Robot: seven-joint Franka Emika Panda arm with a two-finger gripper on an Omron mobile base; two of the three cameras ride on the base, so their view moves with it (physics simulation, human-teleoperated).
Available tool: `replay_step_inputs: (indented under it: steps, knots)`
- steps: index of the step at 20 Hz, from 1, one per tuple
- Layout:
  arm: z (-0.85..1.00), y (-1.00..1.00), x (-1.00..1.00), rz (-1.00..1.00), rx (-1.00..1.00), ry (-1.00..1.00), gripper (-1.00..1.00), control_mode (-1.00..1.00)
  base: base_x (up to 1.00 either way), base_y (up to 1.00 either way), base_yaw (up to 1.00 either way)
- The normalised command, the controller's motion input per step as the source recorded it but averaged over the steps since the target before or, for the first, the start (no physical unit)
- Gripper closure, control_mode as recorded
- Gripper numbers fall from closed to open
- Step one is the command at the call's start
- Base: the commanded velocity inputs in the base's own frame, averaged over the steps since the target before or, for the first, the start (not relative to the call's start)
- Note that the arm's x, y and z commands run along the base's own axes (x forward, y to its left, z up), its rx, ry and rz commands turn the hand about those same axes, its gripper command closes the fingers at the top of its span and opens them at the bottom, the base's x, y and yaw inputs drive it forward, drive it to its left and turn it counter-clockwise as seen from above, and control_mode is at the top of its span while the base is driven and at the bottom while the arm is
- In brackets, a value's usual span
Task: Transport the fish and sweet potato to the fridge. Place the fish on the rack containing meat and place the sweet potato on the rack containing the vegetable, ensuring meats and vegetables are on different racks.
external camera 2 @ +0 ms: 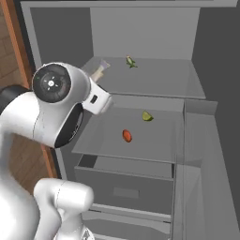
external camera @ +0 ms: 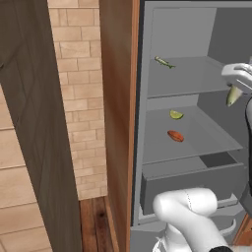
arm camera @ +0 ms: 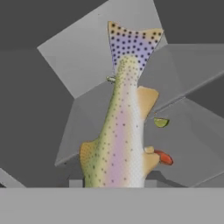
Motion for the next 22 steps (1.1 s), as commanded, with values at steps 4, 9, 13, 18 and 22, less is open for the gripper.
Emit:
replay_step_inputs:
  steps: [4, 9, 13, 18, 22]
  knots:
    - [-0.1, 0.0, 1.0, 0.01, 0.0, 0.29, 1.0, -1.0, 0.0, 0.0, 0.0]
    - [-0.14, 0.0, 1.0, 0.01, 0.0, 0.26, 1.0, -1.0, 0.0, 0.0, 0.0]
    - [-0.14, -0.01, 0.95, 0.01, 0.0, 0.24, 1.0, -1.0, 0.0, 0.0, 0.0]
    - [-0.12, -0.05, 0.7, 0.03, 0.0, 0.17, 1.0, -1.0, 0.0, 0.0, 0.0]
    - [-0.25, -0.17, 0.66, 0.07, 0.0, 0.16, 1.0, -1.0, 0.0, 0.0, 0.0]
